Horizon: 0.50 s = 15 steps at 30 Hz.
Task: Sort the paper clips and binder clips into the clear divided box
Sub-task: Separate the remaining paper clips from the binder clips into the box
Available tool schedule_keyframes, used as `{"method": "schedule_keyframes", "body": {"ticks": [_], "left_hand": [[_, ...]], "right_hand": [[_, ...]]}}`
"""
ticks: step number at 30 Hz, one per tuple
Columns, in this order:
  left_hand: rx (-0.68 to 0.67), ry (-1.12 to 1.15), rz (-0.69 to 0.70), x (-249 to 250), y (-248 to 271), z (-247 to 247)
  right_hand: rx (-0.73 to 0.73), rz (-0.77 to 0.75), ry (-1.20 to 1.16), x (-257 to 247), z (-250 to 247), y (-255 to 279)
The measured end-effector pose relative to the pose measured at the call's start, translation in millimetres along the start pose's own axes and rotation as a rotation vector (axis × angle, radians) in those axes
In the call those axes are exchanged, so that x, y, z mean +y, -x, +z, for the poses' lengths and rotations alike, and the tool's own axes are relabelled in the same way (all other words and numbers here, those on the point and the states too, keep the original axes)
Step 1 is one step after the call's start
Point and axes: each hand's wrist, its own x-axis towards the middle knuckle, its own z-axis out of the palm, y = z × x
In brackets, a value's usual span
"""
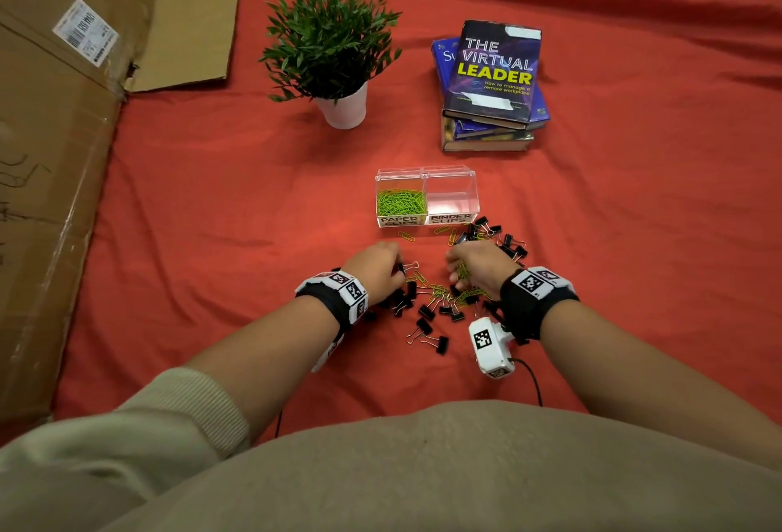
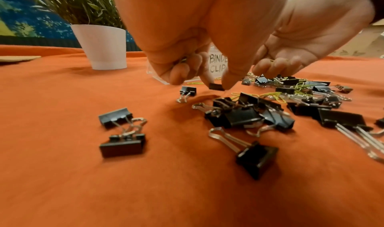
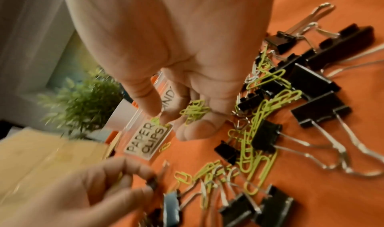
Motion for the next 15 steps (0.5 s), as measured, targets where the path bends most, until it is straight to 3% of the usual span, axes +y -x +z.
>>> {"method": "schedule_keyframes", "body": {"ticks": [3,6,11,15], "left_hand": [[0.076,0.016,-0.062,-2,2,-7],[0.08,-0.001,-0.059,0,3,-8],[0.0,-0.094,0.029,11,2,5],[-0.022,-0.172,0.032,13,0,10]], "right_hand": [[0.078,-0.154,0.605,7,8,-4],[0.058,-0.23,0.937,14,18,-5],[0.028,-0.255,1.189,18,30,-6],[0.022,-0.196,1.172,16,29,-5]]}}
